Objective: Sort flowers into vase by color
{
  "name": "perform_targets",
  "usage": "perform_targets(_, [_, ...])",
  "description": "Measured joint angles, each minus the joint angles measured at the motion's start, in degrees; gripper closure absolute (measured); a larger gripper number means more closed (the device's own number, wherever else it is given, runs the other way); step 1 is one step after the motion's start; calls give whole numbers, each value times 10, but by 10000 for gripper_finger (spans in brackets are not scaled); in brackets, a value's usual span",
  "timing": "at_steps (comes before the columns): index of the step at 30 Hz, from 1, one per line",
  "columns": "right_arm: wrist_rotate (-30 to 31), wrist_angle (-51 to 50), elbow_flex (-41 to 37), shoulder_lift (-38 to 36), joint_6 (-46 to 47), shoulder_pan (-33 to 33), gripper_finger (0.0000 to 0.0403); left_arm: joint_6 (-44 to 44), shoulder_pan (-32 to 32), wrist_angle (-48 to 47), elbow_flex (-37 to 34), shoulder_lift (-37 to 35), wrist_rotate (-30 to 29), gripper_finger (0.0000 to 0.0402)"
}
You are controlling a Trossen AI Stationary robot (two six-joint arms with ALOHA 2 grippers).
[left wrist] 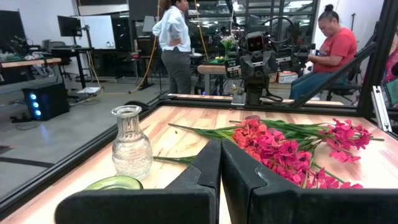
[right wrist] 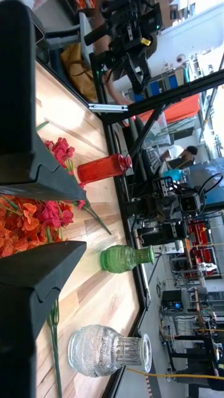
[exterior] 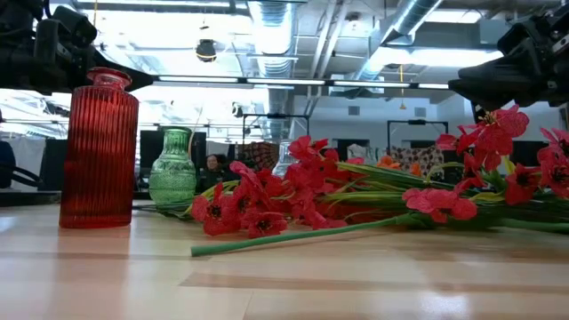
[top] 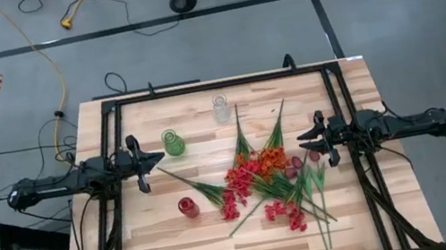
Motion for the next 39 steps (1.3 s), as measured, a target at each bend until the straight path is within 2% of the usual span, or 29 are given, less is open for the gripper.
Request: perform_targets(39, [0,0,0,0,0,0,260,-8,0,6,0,0,-1,401])
